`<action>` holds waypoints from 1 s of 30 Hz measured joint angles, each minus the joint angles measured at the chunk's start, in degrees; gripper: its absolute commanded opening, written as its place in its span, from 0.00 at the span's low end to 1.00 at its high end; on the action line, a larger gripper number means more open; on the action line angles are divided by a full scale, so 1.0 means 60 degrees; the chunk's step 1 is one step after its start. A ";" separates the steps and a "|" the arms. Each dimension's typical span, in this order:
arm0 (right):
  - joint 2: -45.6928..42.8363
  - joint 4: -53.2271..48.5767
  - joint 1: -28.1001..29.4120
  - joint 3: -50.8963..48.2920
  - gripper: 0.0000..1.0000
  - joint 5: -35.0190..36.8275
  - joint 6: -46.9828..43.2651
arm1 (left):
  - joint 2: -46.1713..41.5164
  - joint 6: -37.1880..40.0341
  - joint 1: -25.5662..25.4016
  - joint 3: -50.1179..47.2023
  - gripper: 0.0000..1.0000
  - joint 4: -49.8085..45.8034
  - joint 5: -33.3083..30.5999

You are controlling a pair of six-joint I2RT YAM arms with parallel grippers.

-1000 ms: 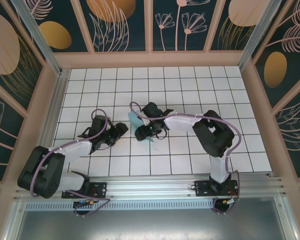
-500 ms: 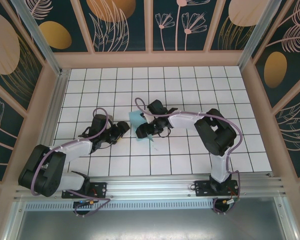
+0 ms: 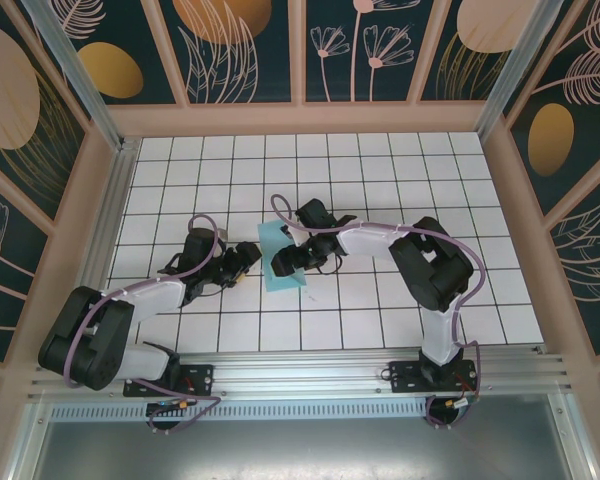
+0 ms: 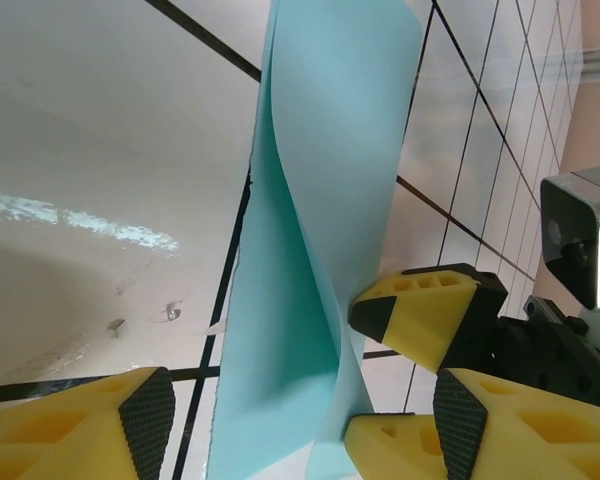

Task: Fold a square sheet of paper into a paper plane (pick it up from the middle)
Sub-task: Fold the triangle a second time at the center of the table.

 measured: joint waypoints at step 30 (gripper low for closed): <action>-0.0186 0.0812 -0.0335 -0.0539 0.84 -0.1107 -0.0022 | 0.2335 -0.1319 -0.0608 0.0328 0.49 0.3395 0.1275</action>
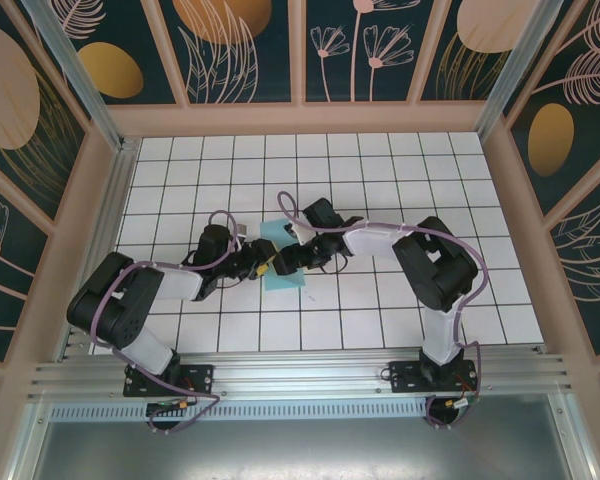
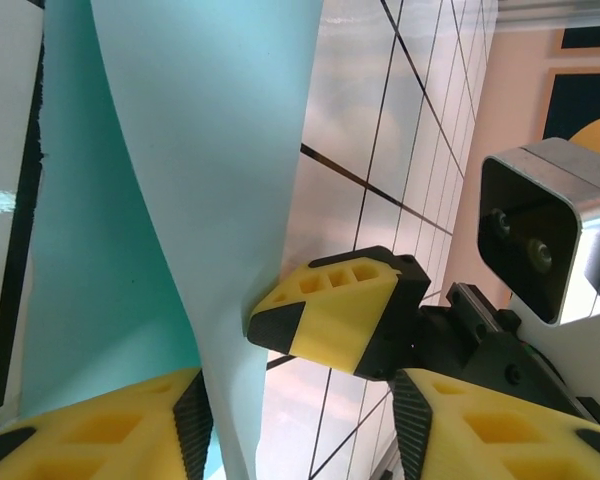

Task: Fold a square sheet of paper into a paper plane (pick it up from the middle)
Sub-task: Fold the triangle a second time at the center of the table.

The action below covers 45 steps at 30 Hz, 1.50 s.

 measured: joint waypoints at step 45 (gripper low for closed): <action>0.0652 -0.1027 -0.0579 0.1304 0.17 0.2091 0.2277 | 0.0004 0.2492 0.0000 0.1552 0.00 -0.4677 -0.1362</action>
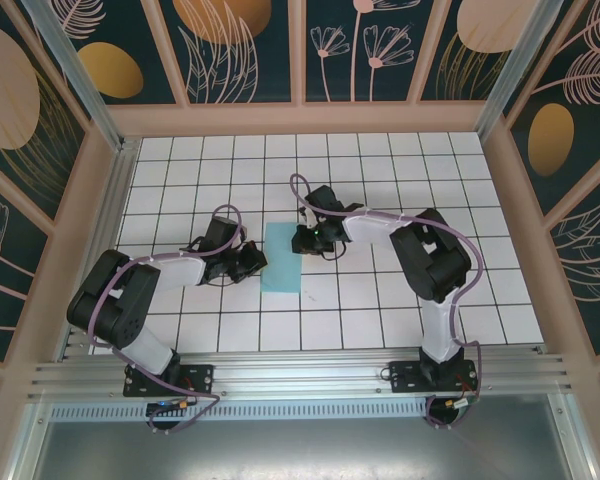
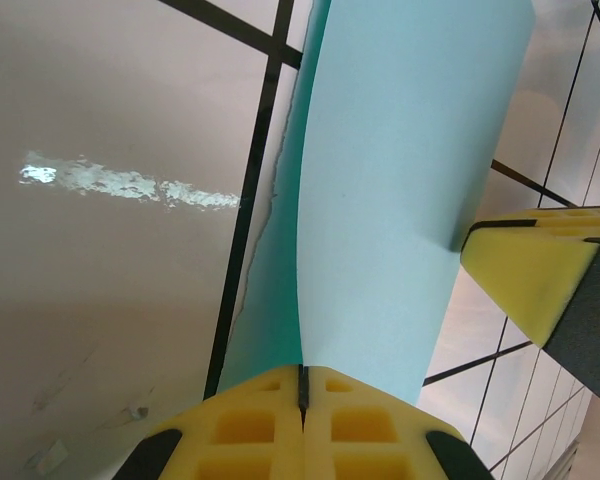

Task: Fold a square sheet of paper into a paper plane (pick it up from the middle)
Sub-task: Fold the triangle a second time at the center of the table.

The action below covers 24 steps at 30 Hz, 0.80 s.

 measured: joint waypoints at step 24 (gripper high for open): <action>0.0200 -0.0306 -0.0047 0.0033 0.12 0.0051 0.0288 | -0.0739 -0.0692 -0.0036 -0.0914 0.39 0.1370 0.0903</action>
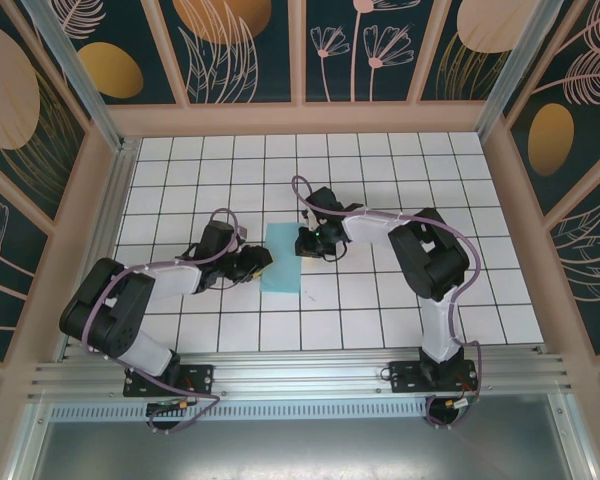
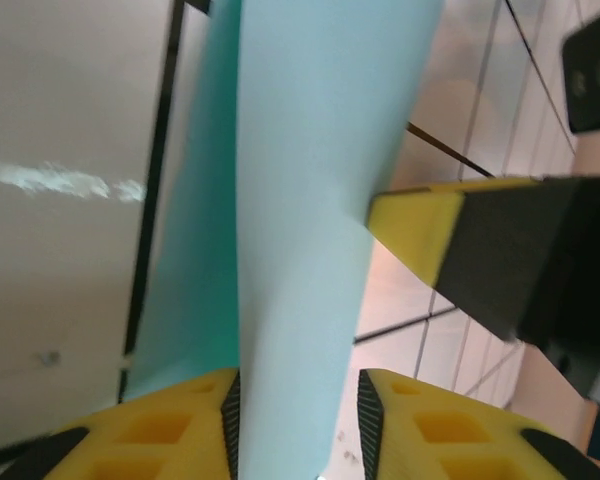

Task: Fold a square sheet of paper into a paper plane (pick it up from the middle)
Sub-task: Fold the triangle a second time at the center of the table.

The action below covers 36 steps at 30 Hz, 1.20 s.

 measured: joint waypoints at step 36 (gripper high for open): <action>0.0124 0.0226 -0.0124 0.0007 0.12 -0.0543 0.0211 | 0.1104 -0.1366 -0.0648 0.0044 0.53 0.2769 0.0856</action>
